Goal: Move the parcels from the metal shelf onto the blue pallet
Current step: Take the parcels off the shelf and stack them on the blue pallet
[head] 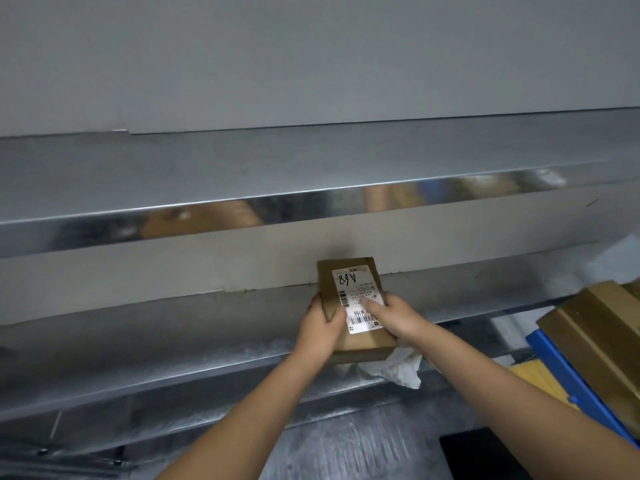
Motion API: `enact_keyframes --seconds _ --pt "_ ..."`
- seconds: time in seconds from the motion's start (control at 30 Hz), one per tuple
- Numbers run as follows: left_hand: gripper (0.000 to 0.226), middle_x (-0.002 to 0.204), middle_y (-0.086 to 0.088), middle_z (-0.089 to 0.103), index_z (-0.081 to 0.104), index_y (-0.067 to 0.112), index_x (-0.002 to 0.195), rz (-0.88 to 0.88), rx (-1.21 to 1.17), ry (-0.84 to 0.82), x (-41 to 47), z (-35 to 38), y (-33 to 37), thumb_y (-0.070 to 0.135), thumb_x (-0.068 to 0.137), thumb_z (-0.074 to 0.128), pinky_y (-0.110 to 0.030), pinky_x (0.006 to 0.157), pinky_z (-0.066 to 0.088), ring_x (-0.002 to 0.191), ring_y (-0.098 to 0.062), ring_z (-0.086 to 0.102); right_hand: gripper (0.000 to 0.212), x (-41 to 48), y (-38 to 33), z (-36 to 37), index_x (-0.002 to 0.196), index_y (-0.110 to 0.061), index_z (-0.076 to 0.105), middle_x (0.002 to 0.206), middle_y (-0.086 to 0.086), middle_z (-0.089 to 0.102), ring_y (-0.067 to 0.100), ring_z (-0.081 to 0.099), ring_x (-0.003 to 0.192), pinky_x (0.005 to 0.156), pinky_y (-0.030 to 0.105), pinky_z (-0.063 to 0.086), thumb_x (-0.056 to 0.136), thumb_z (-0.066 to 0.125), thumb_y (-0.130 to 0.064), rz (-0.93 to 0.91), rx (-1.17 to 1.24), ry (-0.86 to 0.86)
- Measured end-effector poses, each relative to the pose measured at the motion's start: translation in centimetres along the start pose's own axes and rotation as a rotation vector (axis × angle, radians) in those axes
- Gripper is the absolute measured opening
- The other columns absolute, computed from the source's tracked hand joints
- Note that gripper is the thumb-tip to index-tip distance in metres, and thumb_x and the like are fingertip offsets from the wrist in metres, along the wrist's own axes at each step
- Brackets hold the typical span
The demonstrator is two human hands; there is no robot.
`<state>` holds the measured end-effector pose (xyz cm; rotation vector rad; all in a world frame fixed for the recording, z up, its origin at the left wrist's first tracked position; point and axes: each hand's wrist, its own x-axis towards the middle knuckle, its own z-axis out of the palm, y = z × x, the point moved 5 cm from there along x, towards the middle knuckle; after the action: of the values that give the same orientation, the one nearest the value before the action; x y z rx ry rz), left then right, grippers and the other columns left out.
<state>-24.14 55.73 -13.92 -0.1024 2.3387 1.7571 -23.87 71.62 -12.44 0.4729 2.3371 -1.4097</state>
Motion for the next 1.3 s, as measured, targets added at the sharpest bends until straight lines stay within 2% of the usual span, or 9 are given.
enact_keyframes --seconds 0.1,0.2,0.5,0.6,0.73,0.87,1.03,1.2,1.3 --pt "0.039 0.118 0.004 0.062 0.049 0.020 0.132 0.007 0.031 0.023 -2.2 -0.2 1.0 0.026 0.094 0.057 -0.026 0.086 0.047 0.105 -0.014 0.059 0.041 -2.4 -0.2 -0.6 0.124 -0.015 0.053 0.110 -0.002 0.068 0.014 0.066 0.093 0.082 0.031 0.053 0.094 0.053 -0.044 -0.041 0.013 -0.008" --pt "0.035 0.111 0.009 0.062 0.050 0.022 0.128 0.033 0.046 0.069 -5.7 -0.4 2.2 0.025 0.094 0.056 -0.017 0.071 0.043 0.097 -0.009 0.059 0.052 -5.7 -0.1 -1.1 0.134 -0.013 0.048 0.124 0.002 0.063 0.020 0.063 0.105 0.085 0.033 0.051 0.095 0.051 -0.047 -0.079 -0.009 0.005" --pt "0.033 0.104 0.021 0.059 0.047 0.034 0.125 0.081 0.085 0.159 -17.7 -0.2 4.1 0.031 0.094 0.057 -0.015 0.068 0.043 0.094 -0.002 0.059 0.035 -16.3 1.7 -1.3 0.121 -0.016 0.054 0.106 -0.003 0.066 0.006 0.061 0.082 0.062 0.022 0.044 0.097 0.048 -0.040 -0.228 0.079 0.016" --pt "0.029 0.099 0.027 0.057 0.047 0.036 0.120 0.097 0.095 0.170 -21.1 -0.2 4.4 0.029 0.094 0.057 -0.017 0.068 0.044 0.091 0.004 0.057 0.035 -19.4 2.6 -1.0 0.122 -0.016 0.054 0.113 0.000 0.067 0.012 0.064 0.092 0.074 0.028 0.050 0.097 0.049 -0.040 -0.250 0.110 0.008" --pt "0.032 0.110 0.014 0.063 0.051 0.028 0.125 0.123 0.113 0.158 -23.9 0.0 5.1 0.028 0.094 0.056 -0.025 0.077 0.048 0.099 -0.007 0.061 0.036 -22.9 3.6 -1.2 0.124 -0.014 0.054 0.117 0.002 0.067 0.016 0.064 0.101 0.091 0.037 0.052 0.097 0.050 -0.038 -0.245 0.169 0.019" --pt "0.035 0.115 0.009 0.065 0.051 0.027 0.128 0.152 0.083 0.123 -25.8 0.9 6.5 0.028 0.093 0.055 -0.031 0.084 0.051 0.102 -0.012 0.062 0.037 -25.6 3.5 -2.6 0.124 -0.014 0.054 0.118 0.002 0.066 0.018 0.064 0.102 0.091 0.037 0.051 0.097 0.050 -0.038 -0.249 0.167 0.082" --pt "0.025 0.107 0.015 0.065 0.052 0.034 0.117 0.242 0.034 0.054 -27.1 1.4 9.1 0.026 0.093 0.055 -0.019 0.071 0.047 0.095 -0.001 0.062 0.036 -28.6 2.9 -4.5 0.122 -0.017 0.055 0.116 0.000 0.066 0.018 0.063 0.103 0.092 0.037 0.049 0.096 0.049 -0.041 -0.257 0.158 0.183" --pt "0.026 0.111 0.012 0.063 0.050 0.032 0.118 0.301 0.056 -0.031 -28.4 2.2 9.7 0.027 0.093 0.057 -0.024 0.079 0.048 0.098 -0.007 0.061 0.033 -31.8 3.8 -5.3 0.121 -0.020 0.054 0.110 -0.005 0.065 0.007 0.061 0.091 0.069 0.025 0.046 0.096 0.050 -0.041 -0.248 0.170 0.297" --pt "0.026 0.110 0.012 0.062 0.049 0.034 0.114 0.324 0.064 -0.088 -29.2 3.5 9.4 0.025 0.092 0.058 -0.026 0.080 0.047 0.099 -0.010 0.060 0.031 -33.6 5.2 -5.6 0.122 -0.020 0.054 0.111 -0.006 0.066 0.002 0.061 0.087 0.065 0.021 0.046 0.096 0.051 -0.038 -0.244 0.179 0.400"
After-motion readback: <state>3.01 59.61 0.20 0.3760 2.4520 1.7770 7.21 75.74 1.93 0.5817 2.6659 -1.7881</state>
